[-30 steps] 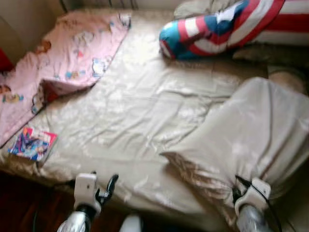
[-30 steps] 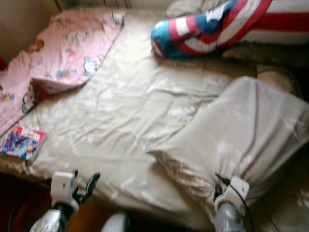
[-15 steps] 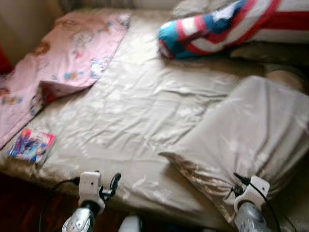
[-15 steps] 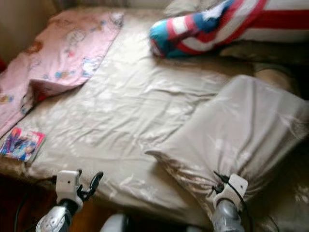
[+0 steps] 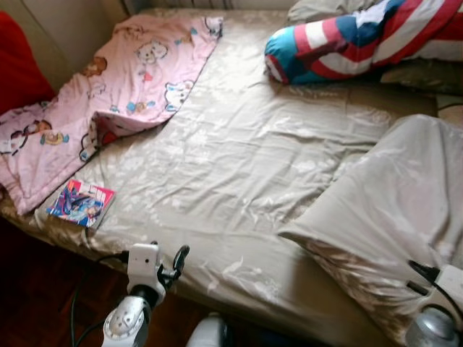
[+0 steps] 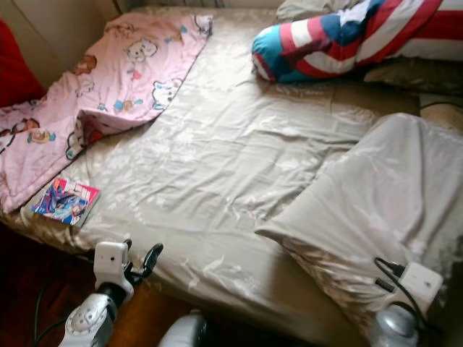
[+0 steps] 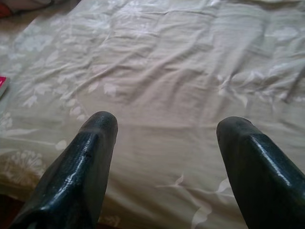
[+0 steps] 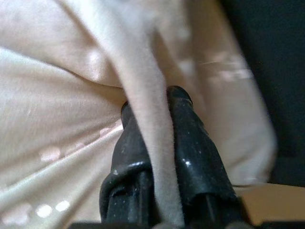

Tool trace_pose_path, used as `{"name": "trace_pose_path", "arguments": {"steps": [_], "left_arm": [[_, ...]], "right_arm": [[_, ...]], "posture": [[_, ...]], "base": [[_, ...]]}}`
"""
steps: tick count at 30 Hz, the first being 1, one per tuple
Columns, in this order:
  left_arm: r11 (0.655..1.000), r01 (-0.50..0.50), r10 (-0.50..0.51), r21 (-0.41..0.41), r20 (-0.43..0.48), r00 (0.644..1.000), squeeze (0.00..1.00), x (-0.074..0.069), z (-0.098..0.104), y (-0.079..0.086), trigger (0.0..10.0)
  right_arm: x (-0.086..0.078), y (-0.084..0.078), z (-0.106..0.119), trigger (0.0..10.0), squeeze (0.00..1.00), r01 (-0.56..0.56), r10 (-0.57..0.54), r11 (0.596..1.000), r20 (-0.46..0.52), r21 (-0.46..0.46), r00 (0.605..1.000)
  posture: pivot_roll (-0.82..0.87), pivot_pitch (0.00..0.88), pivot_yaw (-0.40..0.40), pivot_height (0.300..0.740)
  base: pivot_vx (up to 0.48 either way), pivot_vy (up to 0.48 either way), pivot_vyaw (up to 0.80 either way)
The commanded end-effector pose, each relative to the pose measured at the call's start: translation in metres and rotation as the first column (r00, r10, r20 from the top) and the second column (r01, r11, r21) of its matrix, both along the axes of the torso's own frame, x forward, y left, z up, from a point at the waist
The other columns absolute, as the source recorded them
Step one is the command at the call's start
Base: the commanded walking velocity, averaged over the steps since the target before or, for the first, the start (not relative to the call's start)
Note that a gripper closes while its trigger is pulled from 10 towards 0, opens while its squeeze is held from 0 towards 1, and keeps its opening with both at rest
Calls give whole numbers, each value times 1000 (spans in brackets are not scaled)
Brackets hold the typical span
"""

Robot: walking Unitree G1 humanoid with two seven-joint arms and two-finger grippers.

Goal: Clean up the room

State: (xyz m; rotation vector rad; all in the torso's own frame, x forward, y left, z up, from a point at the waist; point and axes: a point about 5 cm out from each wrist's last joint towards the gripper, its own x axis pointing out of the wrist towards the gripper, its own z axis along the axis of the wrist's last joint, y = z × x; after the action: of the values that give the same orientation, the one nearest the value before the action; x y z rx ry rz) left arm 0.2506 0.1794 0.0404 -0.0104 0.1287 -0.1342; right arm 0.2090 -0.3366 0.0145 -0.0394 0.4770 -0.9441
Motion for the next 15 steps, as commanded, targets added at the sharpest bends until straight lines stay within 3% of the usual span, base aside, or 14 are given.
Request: {"name": "trace_pose_path", "arguments": {"steps": [1,4,10,15], "left_arm": [[1000,-18,18,17,-42,999,0,-8,-11,7,10000],[1000,-20,21,16,-39,999,0,-7,-11,9,10000],[1000,-22,23,15,-43,999,0,-8,-14,9,10000],[1000,-22,23,12,-40,999,0,-7,-14,8,10000]], "right_arm": [[-25,-43,24,0,0,191,-191,973,15,-128,982],[-33,-60,46,0,0,278,-273,934,52,-224,961],[-37,-67,58,0,0,316,-307,910,75,-269,949],[-44,-79,80,0,0,362,-351,850,99,-383,931]], "posture": [[-138,220,117,681],[-142,216,116,681],[-145,213,115,681],[-149,213,120,681]], "base": [[0,0,0],[0,0,0],[0,0,0],[0,0,0]]}}
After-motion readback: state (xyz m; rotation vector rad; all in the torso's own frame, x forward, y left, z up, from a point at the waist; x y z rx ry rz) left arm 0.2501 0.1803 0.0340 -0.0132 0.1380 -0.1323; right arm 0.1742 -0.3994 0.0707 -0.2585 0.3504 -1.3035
